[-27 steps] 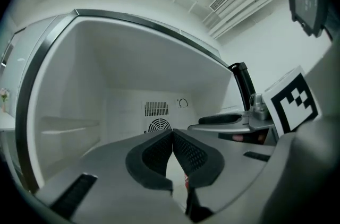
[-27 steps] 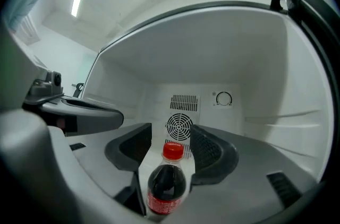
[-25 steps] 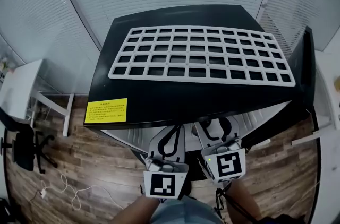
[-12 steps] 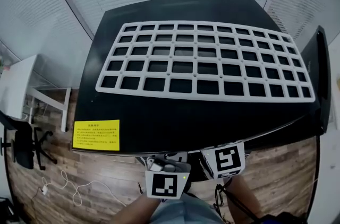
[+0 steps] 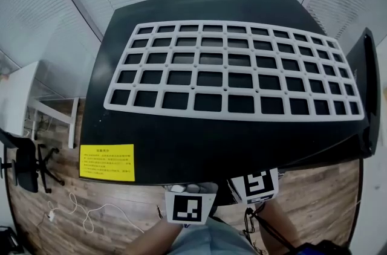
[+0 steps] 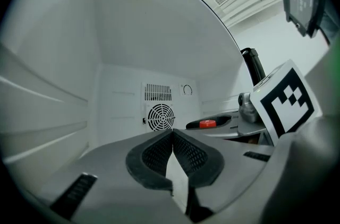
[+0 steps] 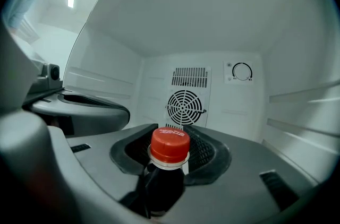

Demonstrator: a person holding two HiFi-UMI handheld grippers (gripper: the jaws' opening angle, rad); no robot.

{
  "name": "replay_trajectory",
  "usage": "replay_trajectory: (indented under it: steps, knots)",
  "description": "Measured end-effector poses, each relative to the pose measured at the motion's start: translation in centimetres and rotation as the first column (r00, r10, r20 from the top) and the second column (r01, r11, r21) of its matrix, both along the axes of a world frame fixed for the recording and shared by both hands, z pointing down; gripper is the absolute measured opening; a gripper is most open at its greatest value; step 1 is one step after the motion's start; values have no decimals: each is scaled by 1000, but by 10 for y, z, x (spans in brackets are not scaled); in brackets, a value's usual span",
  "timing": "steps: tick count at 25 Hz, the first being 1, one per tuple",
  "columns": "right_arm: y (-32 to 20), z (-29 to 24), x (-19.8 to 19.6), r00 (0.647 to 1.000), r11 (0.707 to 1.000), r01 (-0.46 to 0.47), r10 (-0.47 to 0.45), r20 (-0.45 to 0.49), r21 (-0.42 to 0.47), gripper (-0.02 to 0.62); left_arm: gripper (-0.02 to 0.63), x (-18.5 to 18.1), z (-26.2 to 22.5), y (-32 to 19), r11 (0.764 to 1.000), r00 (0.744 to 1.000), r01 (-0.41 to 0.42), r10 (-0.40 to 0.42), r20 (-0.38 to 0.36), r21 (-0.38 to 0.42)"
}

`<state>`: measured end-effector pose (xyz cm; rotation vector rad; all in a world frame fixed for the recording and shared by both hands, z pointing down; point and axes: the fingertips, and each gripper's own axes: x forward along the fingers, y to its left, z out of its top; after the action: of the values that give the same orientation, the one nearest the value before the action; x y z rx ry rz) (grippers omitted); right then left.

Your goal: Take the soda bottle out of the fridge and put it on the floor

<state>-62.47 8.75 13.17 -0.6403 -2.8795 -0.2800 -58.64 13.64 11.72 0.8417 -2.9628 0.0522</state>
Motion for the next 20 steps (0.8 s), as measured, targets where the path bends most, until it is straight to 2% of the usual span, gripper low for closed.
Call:
replay_trajectory:
  steps: [9,11,15,20]
  knots:
    - [2,-4,-9,1000,999,16,-15,-14,46,108,17,-7,-5,-4,1000,1000,-6,6,0,16]
    - [3,-7,2,1000,999,6,-6,-10,44,104,17,-3,-8,-3,1000,1000,-6,6,1,24]
    - [4,-17,37,1000,1000,-18,18,1,17,100,17,29,-17,4,1000,1000,-17,16,13,11]
    - [-5,-40,51,999,1000,-20,19,25,15,97,17,38,-37,-4,1000,1000,-11,10,30,26]
